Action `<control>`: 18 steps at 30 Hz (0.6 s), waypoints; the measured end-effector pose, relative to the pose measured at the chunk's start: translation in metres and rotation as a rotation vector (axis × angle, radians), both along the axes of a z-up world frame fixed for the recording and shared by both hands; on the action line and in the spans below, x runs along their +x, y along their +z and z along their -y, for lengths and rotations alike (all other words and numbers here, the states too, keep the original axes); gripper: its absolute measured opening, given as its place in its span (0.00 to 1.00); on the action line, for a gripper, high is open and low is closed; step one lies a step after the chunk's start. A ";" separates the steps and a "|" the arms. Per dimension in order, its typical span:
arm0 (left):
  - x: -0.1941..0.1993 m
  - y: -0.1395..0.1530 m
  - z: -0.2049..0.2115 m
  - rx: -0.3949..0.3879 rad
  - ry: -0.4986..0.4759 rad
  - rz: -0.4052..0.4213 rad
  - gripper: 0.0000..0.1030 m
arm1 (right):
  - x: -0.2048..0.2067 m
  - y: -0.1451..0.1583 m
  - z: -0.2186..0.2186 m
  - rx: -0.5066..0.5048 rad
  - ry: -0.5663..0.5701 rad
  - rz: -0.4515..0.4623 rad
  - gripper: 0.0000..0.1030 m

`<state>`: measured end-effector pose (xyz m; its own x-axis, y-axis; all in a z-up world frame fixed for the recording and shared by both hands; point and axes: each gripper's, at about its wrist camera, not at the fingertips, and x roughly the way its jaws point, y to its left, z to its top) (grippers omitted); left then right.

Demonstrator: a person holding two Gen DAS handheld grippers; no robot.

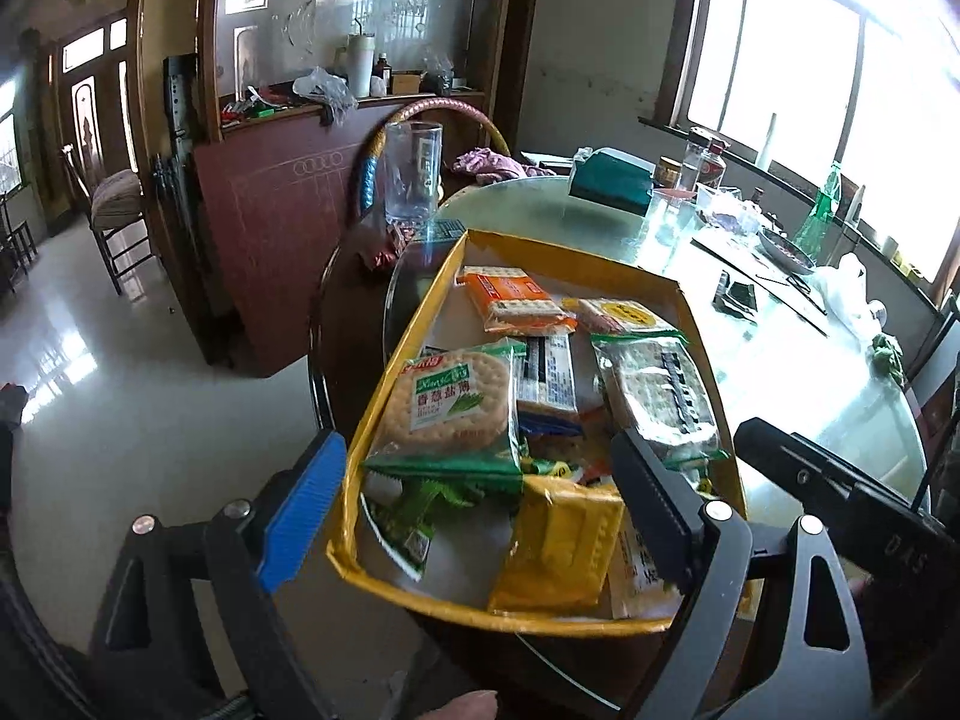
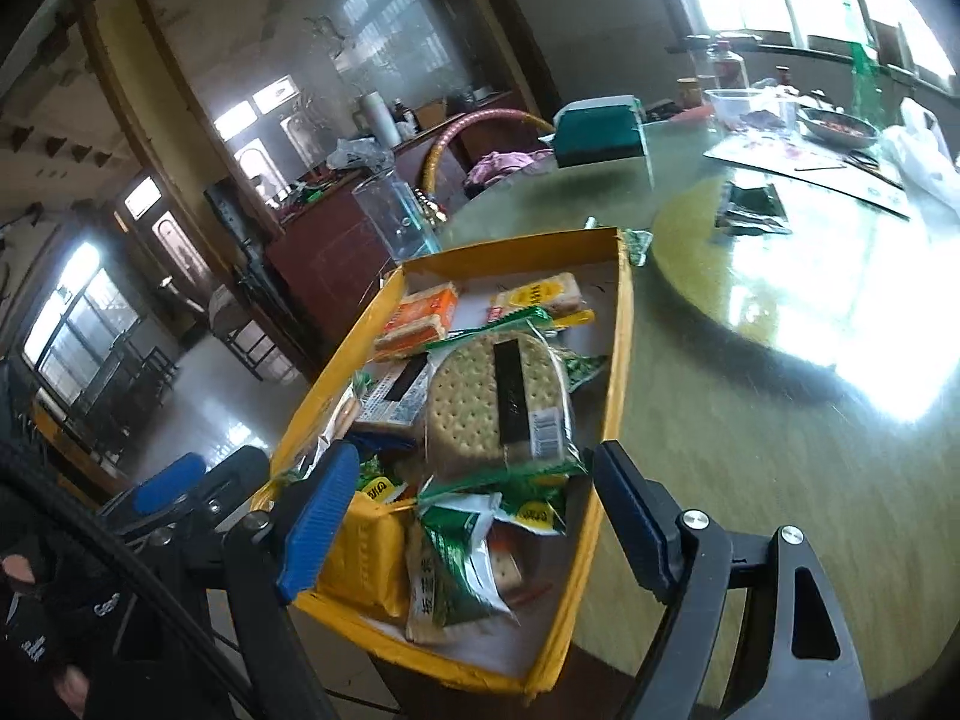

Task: Organize snacks

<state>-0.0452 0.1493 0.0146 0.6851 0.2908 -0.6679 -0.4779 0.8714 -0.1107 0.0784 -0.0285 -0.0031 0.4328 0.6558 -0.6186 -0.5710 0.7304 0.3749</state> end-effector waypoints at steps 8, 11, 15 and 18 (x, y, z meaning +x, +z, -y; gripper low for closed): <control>-0.014 0.001 0.004 0.002 -0.008 -0.009 0.87 | -0.011 0.006 0.007 -0.011 -0.036 -0.003 0.78; -0.018 0.002 0.007 0.011 -0.009 -0.008 0.87 | -0.021 0.008 0.007 -0.030 -0.036 0.028 0.78; -0.019 0.003 0.009 0.022 -0.013 -0.007 0.87 | -0.031 0.011 0.003 -0.042 -0.022 0.062 0.78; -0.017 0.001 0.009 0.028 -0.010 -0.011 0.87 | -0.034 0.012 0.000 -0.069 -0.027 0.095 0.78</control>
